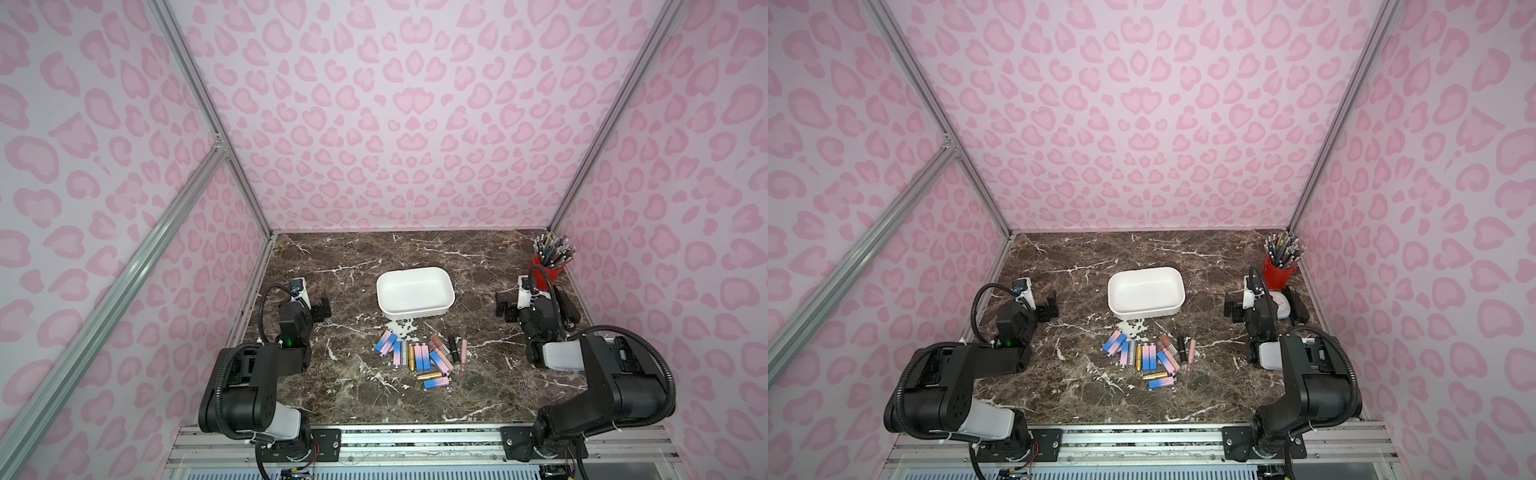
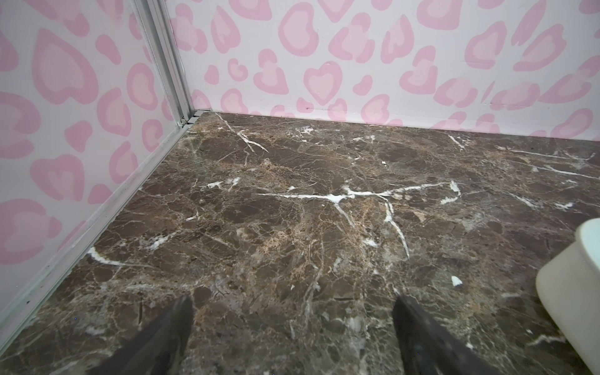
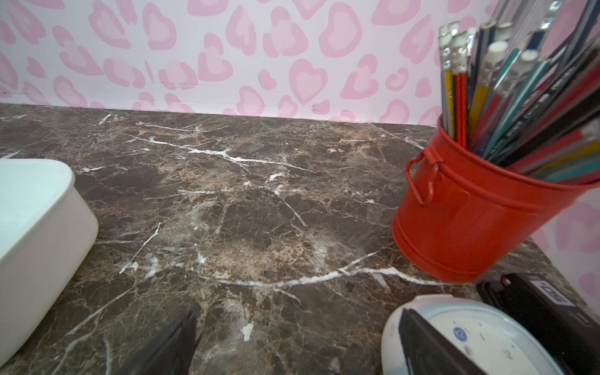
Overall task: Put the lipstick into the storage box
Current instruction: Pick up the lipstick at the center of the board.
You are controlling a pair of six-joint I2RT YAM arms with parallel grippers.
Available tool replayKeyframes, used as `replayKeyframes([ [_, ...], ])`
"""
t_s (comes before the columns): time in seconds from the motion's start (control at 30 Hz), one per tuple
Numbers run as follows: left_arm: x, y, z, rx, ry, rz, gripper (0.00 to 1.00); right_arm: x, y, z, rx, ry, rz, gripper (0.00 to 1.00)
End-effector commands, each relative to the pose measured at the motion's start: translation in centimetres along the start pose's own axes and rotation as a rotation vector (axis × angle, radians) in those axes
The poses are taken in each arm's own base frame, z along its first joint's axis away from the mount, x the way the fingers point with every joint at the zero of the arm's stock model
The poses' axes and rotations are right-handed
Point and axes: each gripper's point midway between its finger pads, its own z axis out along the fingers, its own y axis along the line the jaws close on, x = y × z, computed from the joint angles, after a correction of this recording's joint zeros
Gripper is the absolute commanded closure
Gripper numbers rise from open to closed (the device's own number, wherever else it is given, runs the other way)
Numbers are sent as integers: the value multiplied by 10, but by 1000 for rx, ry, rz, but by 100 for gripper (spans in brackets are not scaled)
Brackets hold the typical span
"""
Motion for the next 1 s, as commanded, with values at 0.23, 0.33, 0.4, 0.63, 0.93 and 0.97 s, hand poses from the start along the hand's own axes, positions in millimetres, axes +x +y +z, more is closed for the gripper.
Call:
replayKeyframes([
  [0.23,-13,-1,0,1,-46,7,3,-8,-7,2,33,-25,22,0],
  [0.33,-16,1,-1,-5,-58,4,1,-15,-15,4,106,-18,25,0],
  [0.4,-24,3,3,-28,-18,0,0,-23,-17,7,160,31,6,0],
  [0.63,-90,3,17,-73,153,-3,1,-79,-23,-2,486,255,-47,0],
  [0.93,-157,-56,-4,104,118,-36,8,-104,69,-37,349,390,-261,14],
  [0.97,-154,-65,-8,122,132,-37,8,-102,76,-45,322,396,-231,18],
])
